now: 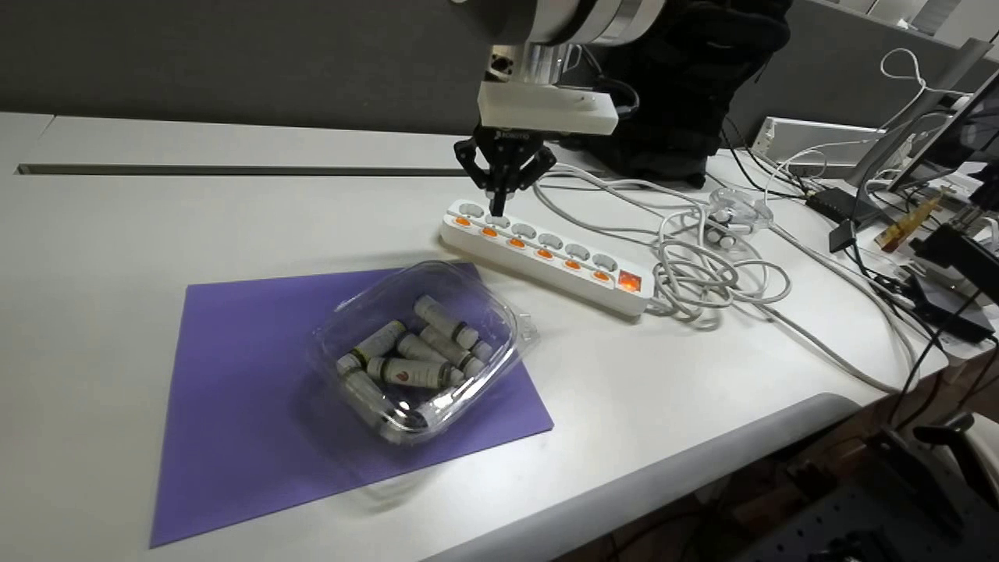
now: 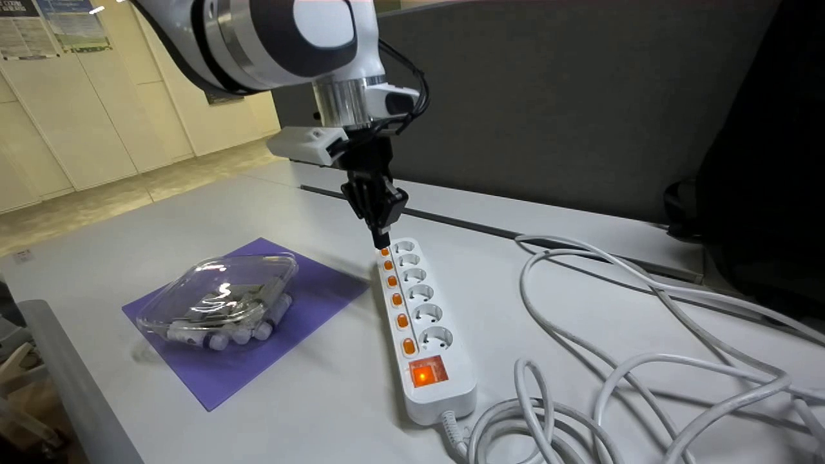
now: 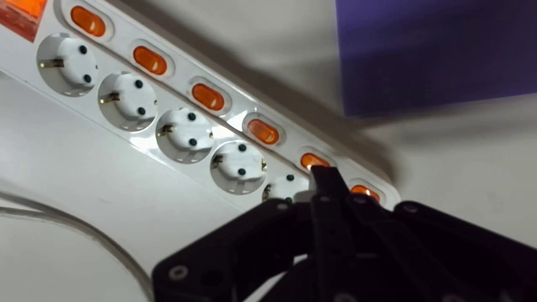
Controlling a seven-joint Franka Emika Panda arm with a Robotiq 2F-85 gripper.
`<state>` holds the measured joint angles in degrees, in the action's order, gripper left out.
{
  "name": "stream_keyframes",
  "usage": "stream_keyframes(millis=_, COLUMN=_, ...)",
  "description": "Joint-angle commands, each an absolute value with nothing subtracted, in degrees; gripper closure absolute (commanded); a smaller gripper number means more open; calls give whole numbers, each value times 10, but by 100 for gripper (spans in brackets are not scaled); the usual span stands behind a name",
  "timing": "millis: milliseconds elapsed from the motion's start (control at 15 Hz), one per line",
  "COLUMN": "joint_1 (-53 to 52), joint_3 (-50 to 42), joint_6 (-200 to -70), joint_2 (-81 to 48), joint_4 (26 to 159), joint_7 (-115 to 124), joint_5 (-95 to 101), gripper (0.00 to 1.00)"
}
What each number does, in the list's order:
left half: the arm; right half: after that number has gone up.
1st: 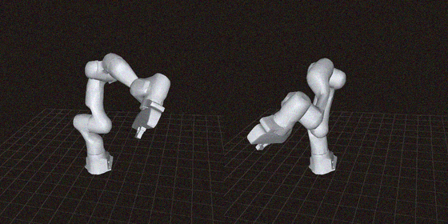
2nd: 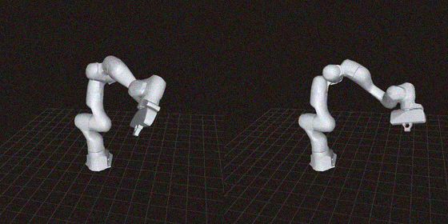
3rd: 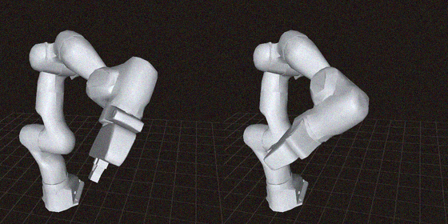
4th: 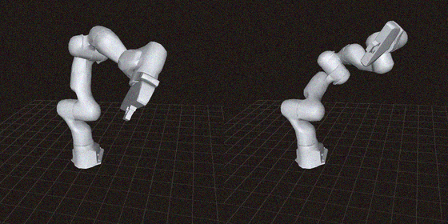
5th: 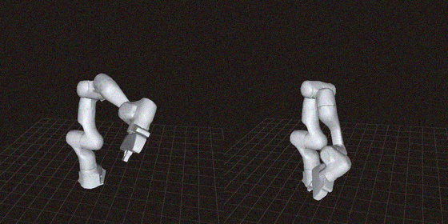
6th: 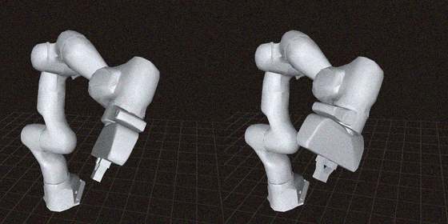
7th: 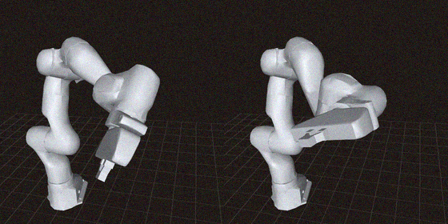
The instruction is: Turn on the second switch from the left
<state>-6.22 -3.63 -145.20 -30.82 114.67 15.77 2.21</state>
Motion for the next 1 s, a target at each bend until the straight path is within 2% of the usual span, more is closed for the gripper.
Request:
stream_keyframes(millis=0, joint_1=-71, joint_3=-45, joint_6=-1430, joint_2=-337, joint_4=1109, joint_7=181, joint_5=25, gripper=100)
stream_keyframes(millis=933, joint_1=-84, joint_3=-51, joint_6=-1343, joint_2=-427, joint_4=1017, joint_7=187, joint_5=32, gripper=100)
